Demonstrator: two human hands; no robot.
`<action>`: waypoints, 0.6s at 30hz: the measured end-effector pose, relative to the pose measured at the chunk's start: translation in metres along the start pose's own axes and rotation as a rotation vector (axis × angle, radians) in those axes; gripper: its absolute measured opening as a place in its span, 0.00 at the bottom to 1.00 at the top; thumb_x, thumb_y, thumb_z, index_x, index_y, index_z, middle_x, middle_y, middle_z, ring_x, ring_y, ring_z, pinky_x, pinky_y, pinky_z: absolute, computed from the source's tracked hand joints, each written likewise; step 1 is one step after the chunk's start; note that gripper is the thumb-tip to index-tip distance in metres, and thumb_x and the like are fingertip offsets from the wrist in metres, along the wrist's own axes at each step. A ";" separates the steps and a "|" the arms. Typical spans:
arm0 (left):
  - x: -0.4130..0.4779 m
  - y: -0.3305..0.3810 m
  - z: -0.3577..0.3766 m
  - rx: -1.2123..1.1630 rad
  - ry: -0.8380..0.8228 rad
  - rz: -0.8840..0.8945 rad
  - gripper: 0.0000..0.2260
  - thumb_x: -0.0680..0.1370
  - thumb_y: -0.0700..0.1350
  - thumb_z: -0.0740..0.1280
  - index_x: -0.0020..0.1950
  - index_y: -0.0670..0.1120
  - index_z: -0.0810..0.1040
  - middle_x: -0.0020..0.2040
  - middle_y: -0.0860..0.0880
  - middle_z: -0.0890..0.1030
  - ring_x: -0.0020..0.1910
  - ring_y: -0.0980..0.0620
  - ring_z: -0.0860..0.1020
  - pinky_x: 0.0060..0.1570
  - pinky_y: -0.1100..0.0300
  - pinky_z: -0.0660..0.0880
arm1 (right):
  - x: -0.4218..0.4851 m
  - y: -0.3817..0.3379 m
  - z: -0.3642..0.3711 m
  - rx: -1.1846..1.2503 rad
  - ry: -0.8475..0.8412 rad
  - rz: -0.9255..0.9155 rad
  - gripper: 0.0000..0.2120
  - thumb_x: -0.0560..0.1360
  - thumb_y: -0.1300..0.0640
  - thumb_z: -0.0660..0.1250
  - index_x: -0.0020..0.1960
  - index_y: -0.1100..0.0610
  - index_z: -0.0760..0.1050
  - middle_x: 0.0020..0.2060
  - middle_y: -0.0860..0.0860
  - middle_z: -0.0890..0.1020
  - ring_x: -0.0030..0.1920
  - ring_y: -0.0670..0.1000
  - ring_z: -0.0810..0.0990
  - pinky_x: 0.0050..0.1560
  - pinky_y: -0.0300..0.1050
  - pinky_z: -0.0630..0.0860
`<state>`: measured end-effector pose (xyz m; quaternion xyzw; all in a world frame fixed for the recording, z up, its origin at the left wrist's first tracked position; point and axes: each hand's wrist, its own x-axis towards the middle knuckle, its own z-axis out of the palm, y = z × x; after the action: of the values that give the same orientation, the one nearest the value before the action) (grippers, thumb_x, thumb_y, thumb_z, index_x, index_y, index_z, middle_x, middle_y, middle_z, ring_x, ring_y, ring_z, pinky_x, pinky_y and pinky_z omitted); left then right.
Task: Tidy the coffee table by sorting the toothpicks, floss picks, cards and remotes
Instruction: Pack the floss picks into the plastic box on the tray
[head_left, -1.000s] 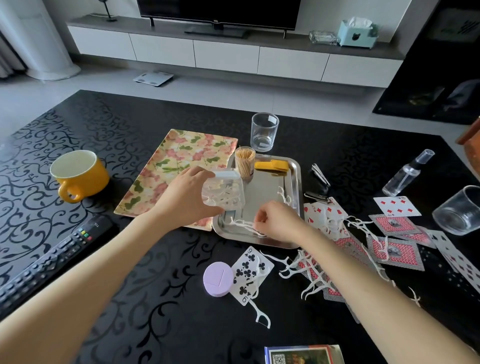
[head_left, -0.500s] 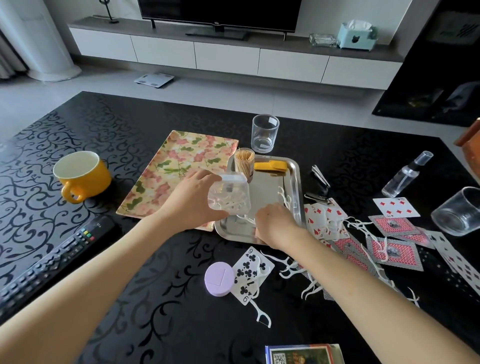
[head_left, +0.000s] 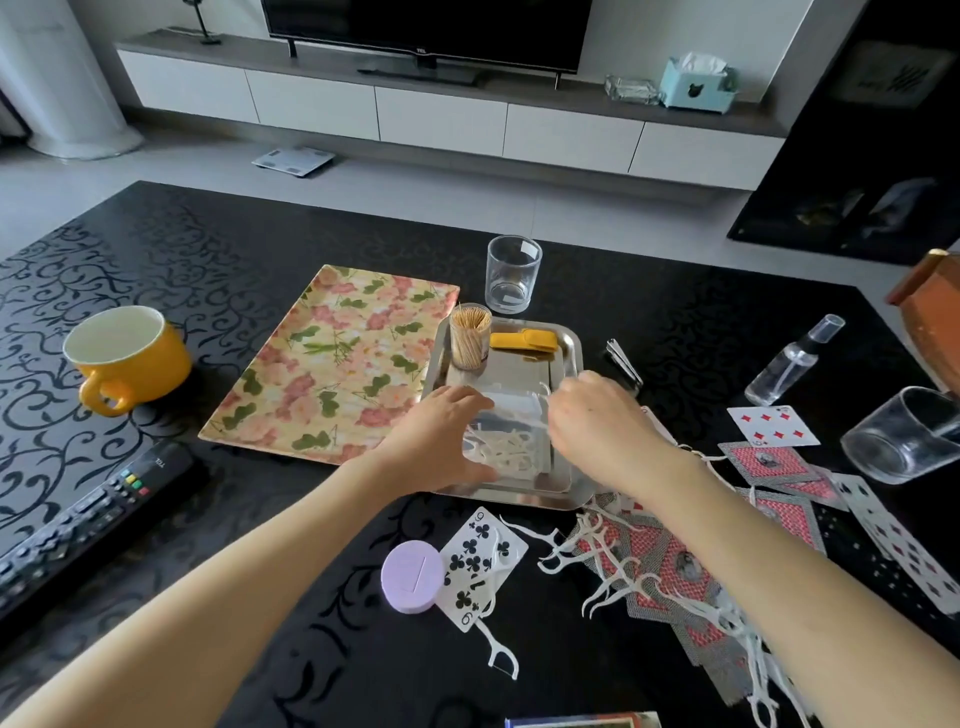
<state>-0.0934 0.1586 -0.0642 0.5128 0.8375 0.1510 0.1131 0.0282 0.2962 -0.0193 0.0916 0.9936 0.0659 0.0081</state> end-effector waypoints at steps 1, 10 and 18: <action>0.001 0.000 0.001 -0.007 -0.004 -0.001 0.37 0.69 0.59 0.72 0.73 0.48 0.63 0.70 0.52 0.67 0.68 0.53 0.66 0.66 0.61 0.64 | 0.004 -0.007 -0.001 -0.062 -0.044 -0.058 0.09 0.77 0.64 0.58 0.50 0.61 0.77 0.48 0.55 0.78 0.46 0.53 0.69 0.48 0.44 0.67; -0.007 -0.018 -0.002 -0.137 -0.023 0.022 0.34 0.68 0.51 0.75 0.71 0.48 0.66 0.69 0.54 0.69 0.64 0.54 0.71 0.61 0.63 0.67 | 0.031 -0.044 0.001 -0.179 -0.115 -0.153 0.10 0.77 0.67 0.59 0.55 0.63 0.76 0.51 0.57 0.78 0.54 0.58 0.71 0.51 0.48 0.66; -0.005 -0.024 -0.008 0.023 -0.018 0.044 0.34 0.69 0.56 0.73 0.71 0.51 0.66 0.71 0.53 0.68 0.69 0.53 0.67 0.65 0.60 0.63 | 0.020 -0.004 0.037 0.348 0.222 0.297 0.13 0.80 0.54 0.58 0.47 0.57 0.80 0.43 0.50 0.80 0.46 0.51 0.74 0.42 0.42 0.68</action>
<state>-0.1140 0.1427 -0.0655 0.5339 0.8265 0.1393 0.1115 0.0090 0.3010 -0.0567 0.2289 0.9604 -0.0959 -0.1268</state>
